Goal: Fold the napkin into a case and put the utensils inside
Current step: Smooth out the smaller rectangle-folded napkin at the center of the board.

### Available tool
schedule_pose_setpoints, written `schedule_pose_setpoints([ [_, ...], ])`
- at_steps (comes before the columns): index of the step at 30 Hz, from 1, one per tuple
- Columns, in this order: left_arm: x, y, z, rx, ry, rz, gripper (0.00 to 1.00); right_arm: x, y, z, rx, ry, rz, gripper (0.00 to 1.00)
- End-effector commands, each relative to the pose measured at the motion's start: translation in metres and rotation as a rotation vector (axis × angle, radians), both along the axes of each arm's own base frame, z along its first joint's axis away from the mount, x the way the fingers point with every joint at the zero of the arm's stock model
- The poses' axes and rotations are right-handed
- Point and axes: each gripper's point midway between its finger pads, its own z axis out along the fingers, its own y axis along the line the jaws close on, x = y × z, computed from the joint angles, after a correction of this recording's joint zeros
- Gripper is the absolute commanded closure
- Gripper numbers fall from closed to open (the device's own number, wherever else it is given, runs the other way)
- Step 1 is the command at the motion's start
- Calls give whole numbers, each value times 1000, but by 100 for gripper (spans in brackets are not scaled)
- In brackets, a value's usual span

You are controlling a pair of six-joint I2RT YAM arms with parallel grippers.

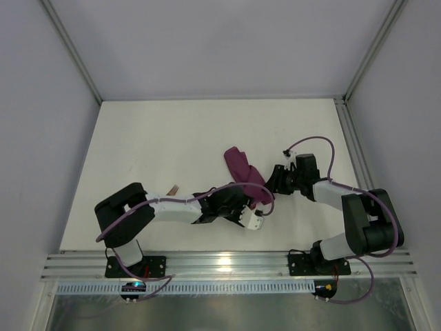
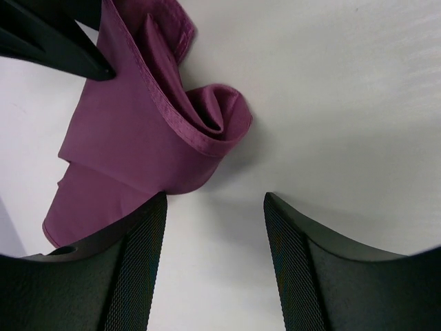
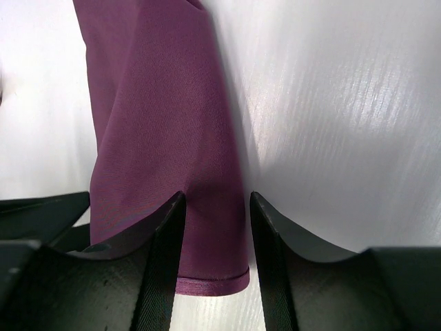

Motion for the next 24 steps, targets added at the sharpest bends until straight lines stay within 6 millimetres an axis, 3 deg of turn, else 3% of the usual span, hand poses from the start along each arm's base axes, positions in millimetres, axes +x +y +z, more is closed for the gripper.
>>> schedule_pose_setpoints([
  [1, 21, -10, 37, -121, -160, 19, 40, -5, -2, -7, -5, 26, -11, 54],
  [4, 19, -15, 32, -102, -166, -32, 39, -5, -1, -9, 0, 44, -13, 55],
  [8, 18, -19, 2, -47, -178, -76, 38, -6, -4, -10, -7, 52, -32, 55],
  [11, 23, -25, 2, -77, -214, -66, 39, -8, -4, -10, -12, 62, -36, 54],
  [14, 21, -34, 4, -111, -181, -53, 49, -11, -2, -13, 2, 88, -34, 57],
  [21, 4, -38, -13, -142, -106, -36, 78, -21, 4, -19, 57, 122, -52, 62],
  [24, 4, -46, -5, -202, -81, 0, 82, -27, 9, -22, 78, 136, -51, 64],
])
